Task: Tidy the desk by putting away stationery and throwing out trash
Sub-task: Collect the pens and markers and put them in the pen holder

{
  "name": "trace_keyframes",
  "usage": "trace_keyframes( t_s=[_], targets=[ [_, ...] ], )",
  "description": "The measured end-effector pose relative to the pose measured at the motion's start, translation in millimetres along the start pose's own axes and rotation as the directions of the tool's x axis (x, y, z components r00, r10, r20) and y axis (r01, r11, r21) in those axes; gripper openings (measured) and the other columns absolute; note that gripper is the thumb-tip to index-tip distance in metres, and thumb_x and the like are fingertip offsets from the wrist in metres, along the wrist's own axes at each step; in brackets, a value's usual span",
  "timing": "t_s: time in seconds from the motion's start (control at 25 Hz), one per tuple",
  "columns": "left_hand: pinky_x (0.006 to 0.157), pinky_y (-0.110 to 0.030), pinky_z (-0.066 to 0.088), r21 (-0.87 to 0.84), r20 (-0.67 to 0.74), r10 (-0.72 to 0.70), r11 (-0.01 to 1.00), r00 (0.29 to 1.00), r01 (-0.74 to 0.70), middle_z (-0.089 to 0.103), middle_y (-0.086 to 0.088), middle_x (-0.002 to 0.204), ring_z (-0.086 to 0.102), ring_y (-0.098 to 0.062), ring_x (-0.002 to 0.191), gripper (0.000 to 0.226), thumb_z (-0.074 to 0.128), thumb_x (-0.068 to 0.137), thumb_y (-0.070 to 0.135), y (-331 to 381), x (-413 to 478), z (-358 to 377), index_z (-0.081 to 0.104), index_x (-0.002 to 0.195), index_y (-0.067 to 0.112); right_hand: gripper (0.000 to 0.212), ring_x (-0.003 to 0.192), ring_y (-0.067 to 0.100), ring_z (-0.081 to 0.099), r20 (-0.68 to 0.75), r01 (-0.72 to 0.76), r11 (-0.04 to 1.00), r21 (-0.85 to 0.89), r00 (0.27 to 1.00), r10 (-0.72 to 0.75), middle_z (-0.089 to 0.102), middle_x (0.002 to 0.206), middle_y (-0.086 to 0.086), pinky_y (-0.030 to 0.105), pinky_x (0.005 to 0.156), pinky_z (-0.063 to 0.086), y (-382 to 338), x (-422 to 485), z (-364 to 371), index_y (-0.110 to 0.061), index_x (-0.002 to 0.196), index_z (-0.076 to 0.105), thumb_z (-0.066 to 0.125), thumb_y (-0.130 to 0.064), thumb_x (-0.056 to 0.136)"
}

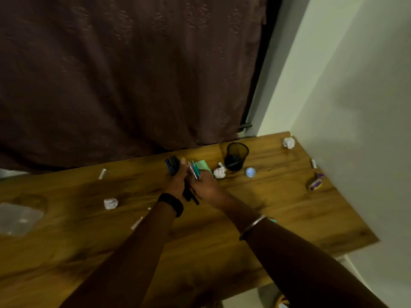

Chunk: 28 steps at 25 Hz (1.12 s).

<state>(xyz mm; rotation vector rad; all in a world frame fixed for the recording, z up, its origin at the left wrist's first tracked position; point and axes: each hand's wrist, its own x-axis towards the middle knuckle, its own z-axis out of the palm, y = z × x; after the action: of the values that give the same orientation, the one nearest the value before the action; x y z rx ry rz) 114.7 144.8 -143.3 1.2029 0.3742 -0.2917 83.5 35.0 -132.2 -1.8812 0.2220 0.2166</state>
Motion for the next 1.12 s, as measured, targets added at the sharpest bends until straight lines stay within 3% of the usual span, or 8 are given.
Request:
trace_keyframes(
  t_s=[0.2, 0.4, 0.52, 0.64, 0.72, 0.84, 1.0, 1.12],
  targets=[
    [0.095, -0.061, 0.055, 0.013, 0.221, -0.162, 0.987, 0.962, 0.163, 0.069, -0.025, 0.124, 0.069, -0.042, 0.109, 0.088, 0.087, 0.063, 0.063, -24, 12, 67, 0.069, 0.122, 0.000, 0.017, 0.064, 0.002, 0.070, -0.190, -0.001, 0.972, 0.233, 0.981, 0.047, 0.072, 0.071, -0.006, 0.026, 0.062, 0.059, 25, -12, -58, -0.020, 0.089, 0.068, 0.064, -0.030, 0.101],
    [0.069, -0.039, 0.060, 0.005, 0.294, -0.098, 0.995, 0.951, 0.101, 0.067, -0.026, 0.125, 0.070, -0.034, 0.098, 0.073, 0.081, 0.078, 0.049, -16, 29, 136, 0.064, 0.124, -0.005, 0.012, 0.057, 0.012, 0.055, -0.288, 0.075, 0.926, 0.371, 0.957, 0.039, 0.060, 0.067, 0.003, 0.027, 0.056, 0.049, 29, 7, -126, -0.009, 0.098, 0.063, 0.061, -0.020, 0.103],
    [0.095, -0.039, 0.057, 0.027, 0.224, -0.027, 0.999, 0.974, 0.021, 0.072, -0.017, 0.112, 0.071, -0.023, 0.100, 0.039, 0.057, 0.101, 0.041, -4, 52, 170, 0.071, 0.103, 0.005, 0.015, 0.056, 0.011, 0.056, -0.402, 0.148, 0.887, 0.437, 0.915, 0.045, 0.059, 0.067, 0.003, 0.029, 0.058, 0.049, 25, 37, -159, -0.006, 0.097, 0.060, 0.062, -0.020, 0.102],
    [0.092, -0.041, 0.058, 0.059, 0.062, 0.106, 0.992, 0.992, -0.109, 0.079, -0.014, 0.097, 0.075, -0.027, 0.097, 0.042, 0.064, 0.095, 0.049, 0, 79, 192, 0.076, 0.081, 0.012, 0.035, 0.060, 0.011, 0.062, -0.492, 0.169, 0.870, 0.464, 0.865, 0.095, 0.064, 0.071, 0.004, 0.028, 0.059, 0.053, 18, 71, -183, -0.001, 0.100, 0.064, 0.061, -0.036, 0.102],
    [0.091, -0.043, 0.059, 0.094, -0.024, 0.181, 0.980, 0.983, -0.178, 0.079, -0.012, 0.098, 0.076, -0.025, 0.096, 0.048, 0.071, 0.084, 0.057, -5, 99, 200, 0.077, 0.089, 0.010, 0.045, 0.070, 0.018, 0.071, -0.524, 0.202, 0.864, 0.461, 0.848, 0.081, 0.072, 0.077, 0.007, 0.031, 0.068, 0.061, 19, 100, -187, 0.002, 0.097, 0.069, 0.058, -0.041, 0.103],
    [0.097, -0.041, 0.058, 0.176, -0.071, 0.258, 0.954, 0.964, -0.242, 0.076, -0.003, 0.113, 0.073, -0.014, 0.104, 0.078, 0.071, 0.074, 0.074, -15, 126, 202, 0.071, 0.116, 0.009, 0.031, 0.081, 0.018, 0.075, -0.571, 0.232, 0.888, 0.397, 0.820, 0.041, 0.076, 0.084, 0.002, 0.033, 0.077, 0.062, 31, 132, -180, -0.018, 0.087, 0.072, 0.059, -0.042, 0.103],
    [0.103, -0.039, 0.053, 0.237, -0.069, 0.326, 0.923, 0.943, -0.302, 0.070, 0.008, 0.116, 0.067, -0.010, 0.111, 0.033, 0.073, 0.085, 0.056, -32, 139, 197, 0.066, 0.111, 0.035, 0.045, 0.092, 0.020, 0.074, -0.523, 0.176, 0.907, 0.384, 0.851, 0.055, 0.075, 0.099, 0.005, 0.046, 0.083, 0.063, 58, 155, -171, -0.017, 0.117, 0.067, 0.060, -0.056, 0.097],
    [0.099, -0.042, 0.055, 0.337, -0.031, 0.350, 0.885, 0.936, -0.320, 0.073, 0.007, 0.111, 0.069, -0.011, 0.107, 0.034, 0.070, 0.081, 0.068, -45, 135, 198, 0.069, 0.103, 0.041, 0.065, 0.105, 0.025, 0.073, -0.539, 0.125, 0.914, 0.387, 0.835, 0.114, 0.074, 0.114, 0.008, 0.052, 0.092, 0.060, 63, 161, -169, -0.014, 0.128, 0.064, 0.059, -0.068, 0.092]
  ],
)
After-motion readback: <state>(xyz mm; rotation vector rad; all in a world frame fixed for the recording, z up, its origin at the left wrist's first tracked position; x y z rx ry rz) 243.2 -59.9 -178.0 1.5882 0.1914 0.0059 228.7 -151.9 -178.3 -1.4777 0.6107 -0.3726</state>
